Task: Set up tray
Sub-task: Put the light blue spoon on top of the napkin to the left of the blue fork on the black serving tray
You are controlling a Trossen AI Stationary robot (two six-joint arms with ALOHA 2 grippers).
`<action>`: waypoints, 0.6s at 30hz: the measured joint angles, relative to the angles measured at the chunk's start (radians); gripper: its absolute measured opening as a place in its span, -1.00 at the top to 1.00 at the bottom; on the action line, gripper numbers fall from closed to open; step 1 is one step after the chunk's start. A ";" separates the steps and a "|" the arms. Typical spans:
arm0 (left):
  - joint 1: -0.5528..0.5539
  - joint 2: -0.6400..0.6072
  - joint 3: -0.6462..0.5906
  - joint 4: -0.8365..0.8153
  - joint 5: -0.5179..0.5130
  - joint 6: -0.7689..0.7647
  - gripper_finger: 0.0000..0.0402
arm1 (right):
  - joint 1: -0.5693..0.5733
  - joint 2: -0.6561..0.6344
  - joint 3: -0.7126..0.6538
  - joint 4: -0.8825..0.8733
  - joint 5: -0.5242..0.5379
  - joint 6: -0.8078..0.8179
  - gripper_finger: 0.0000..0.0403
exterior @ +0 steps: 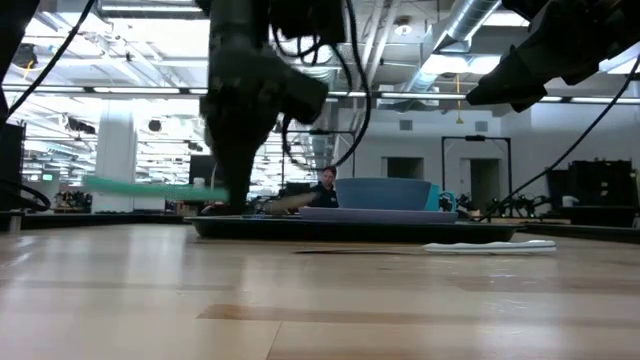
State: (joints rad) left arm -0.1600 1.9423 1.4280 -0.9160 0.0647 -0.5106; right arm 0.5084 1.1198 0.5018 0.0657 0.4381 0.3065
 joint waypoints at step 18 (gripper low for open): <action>0.197 -0.029 0.235 -0.341 -0.204 0.030 0.95 | 0.001 0.000 0.000 0.002 -0.018 0.001 0.35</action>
State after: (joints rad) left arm 0.0371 1.9133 1.6630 -1.2572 -0.1397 -0.4804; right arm 0.5091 1.1198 0.5018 0.0679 0.4198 0.3073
